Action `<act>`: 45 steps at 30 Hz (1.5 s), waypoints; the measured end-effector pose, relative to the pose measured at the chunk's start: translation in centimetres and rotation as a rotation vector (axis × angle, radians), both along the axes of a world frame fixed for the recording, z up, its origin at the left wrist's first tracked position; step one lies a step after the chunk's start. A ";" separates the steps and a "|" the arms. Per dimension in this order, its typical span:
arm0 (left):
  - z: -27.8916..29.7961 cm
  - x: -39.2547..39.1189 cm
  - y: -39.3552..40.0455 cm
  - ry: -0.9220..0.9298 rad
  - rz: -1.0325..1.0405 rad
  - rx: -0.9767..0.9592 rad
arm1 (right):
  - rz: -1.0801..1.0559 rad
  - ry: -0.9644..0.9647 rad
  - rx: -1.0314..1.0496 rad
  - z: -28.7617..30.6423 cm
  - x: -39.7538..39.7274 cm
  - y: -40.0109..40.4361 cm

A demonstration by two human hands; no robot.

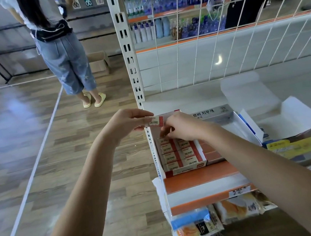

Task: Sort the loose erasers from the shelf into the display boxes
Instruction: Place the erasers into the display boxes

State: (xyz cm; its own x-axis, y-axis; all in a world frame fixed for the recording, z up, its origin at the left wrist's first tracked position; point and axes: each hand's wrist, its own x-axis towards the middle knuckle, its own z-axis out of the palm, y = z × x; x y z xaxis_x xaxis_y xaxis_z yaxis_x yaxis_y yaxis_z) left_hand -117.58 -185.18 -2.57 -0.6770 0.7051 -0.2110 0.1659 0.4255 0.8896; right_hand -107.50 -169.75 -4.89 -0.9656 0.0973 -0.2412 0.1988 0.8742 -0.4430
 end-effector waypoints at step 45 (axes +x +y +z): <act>-3.1 2.3 7.4 0.699 -0.261 -0.484 | -0.309 -0.195 0.040 2.1 2.9 2.9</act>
State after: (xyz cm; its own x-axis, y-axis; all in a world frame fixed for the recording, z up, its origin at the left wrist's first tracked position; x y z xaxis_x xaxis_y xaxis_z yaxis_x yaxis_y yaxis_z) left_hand -115.29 -177.80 -5.69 -0.5928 0.7956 -0.1248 0.7478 0.6014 0.2814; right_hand -104.57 -166.84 -2.76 -0.8256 0.3899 -0.4078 0.5332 0.7755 -0.3380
